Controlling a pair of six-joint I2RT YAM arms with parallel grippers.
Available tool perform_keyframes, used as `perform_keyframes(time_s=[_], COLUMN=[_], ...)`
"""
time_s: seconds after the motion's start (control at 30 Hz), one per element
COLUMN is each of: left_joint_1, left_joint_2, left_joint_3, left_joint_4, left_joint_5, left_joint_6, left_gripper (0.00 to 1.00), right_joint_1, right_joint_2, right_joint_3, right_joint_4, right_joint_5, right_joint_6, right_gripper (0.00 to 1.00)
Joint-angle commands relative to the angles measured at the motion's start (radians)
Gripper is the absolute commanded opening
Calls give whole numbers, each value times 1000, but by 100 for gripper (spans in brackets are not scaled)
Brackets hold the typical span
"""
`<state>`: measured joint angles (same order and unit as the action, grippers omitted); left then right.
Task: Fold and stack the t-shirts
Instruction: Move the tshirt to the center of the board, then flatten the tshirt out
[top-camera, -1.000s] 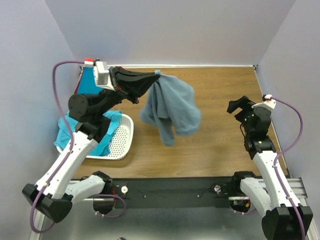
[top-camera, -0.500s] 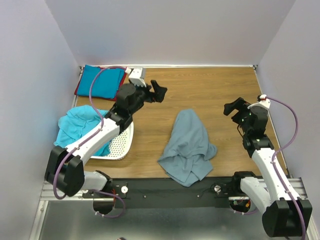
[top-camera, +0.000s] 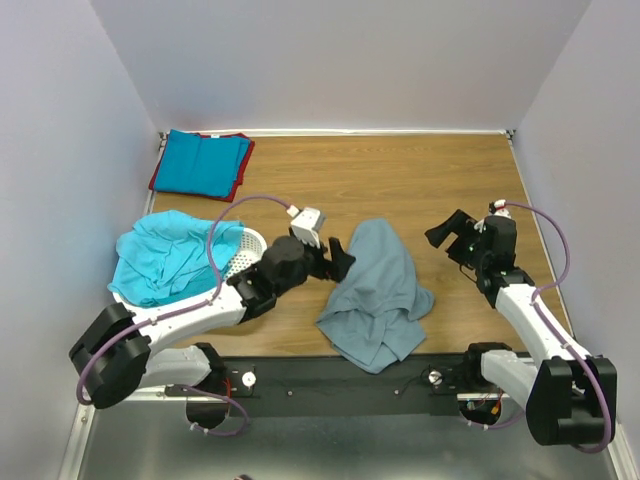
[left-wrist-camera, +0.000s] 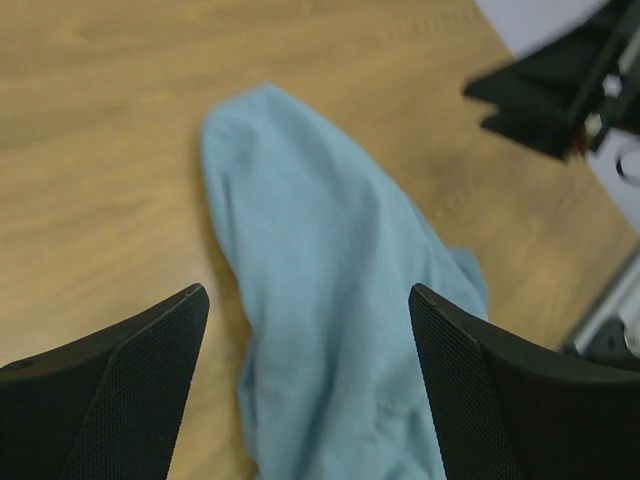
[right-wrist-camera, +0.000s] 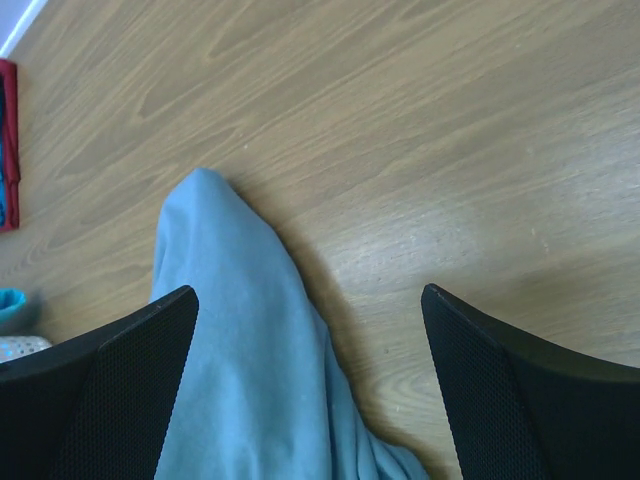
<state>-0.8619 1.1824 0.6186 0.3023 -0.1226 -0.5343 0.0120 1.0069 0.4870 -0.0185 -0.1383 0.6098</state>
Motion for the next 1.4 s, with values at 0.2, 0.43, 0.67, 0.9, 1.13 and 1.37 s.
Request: perform_keyframes(time_s=[0.2,0.43,0.67,0.9,1.13,1.37], left_joint_1=[-224,-292,-319,-321,-319,-280], left_joint_2=[-167,-139,-64,-75,11,98], left_joint_3=[-154,-188,-206,-244,-218,-102], left_joint_4=[-167,-242,-244,-174,-123,-110], left_joint_5=[-158,-137,-126,-150,-198,-295], left_joint_6=[-262,-346,-395,-408,-365,-264], left_gripper=[84,79,78,68,60,0], right_joint_1=[0,2,5,11,14,20], right_joint_2=[-31,4,62,65,55,67], right_joint_3=[-21,-16,-8,-22,-27,-10], right_joint_4=[-21,-24,-23,-23,-23,-23], right_joint_5=[-87,-110,-172,-169,-173,-178], right_joint_6=[39,34,16,15,15,18], right_gripper=[99,99,99,99,99,99])
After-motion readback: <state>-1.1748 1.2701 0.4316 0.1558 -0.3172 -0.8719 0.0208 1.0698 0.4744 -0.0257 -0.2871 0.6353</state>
